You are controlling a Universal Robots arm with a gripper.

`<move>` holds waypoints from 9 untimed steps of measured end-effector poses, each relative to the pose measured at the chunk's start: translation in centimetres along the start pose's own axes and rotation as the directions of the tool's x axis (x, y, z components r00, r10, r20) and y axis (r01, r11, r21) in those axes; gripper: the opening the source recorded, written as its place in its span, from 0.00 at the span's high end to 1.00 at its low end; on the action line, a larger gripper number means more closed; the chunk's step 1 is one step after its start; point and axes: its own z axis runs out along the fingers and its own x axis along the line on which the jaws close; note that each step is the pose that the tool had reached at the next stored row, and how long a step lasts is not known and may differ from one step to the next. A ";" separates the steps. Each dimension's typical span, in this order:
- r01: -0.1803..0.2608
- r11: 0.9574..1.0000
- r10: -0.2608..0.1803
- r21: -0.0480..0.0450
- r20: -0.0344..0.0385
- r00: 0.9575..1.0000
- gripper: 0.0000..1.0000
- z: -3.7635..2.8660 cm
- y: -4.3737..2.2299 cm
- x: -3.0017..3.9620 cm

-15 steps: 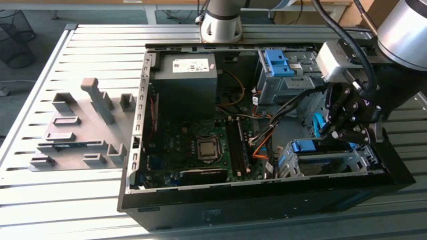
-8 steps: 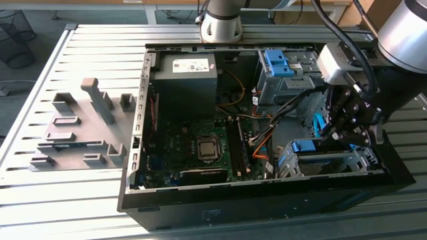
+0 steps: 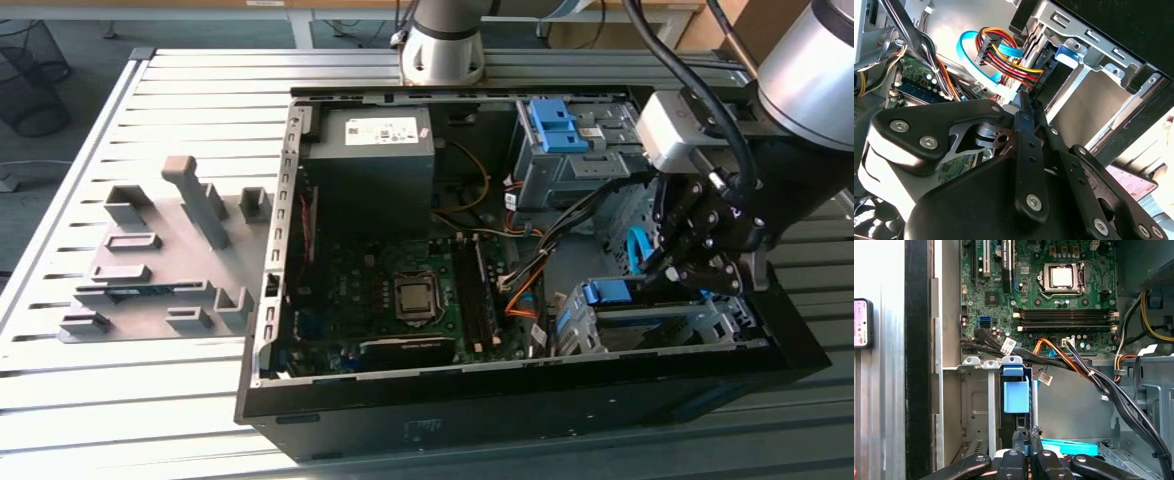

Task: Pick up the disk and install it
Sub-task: 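Insert the second disk wire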

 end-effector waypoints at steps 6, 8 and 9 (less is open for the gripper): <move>-0.002 1.000 0.002 0.000 0.002 1.000 0.84 0.06 -0.01 0.06; -0.002 1.000 0.002 0.000 0.002 1.000 0.84 0.06 -0.01 0.06; -0.002 1.000 0.002 0.000 0.002 1.000 0.84 0.01 -0.01 0.07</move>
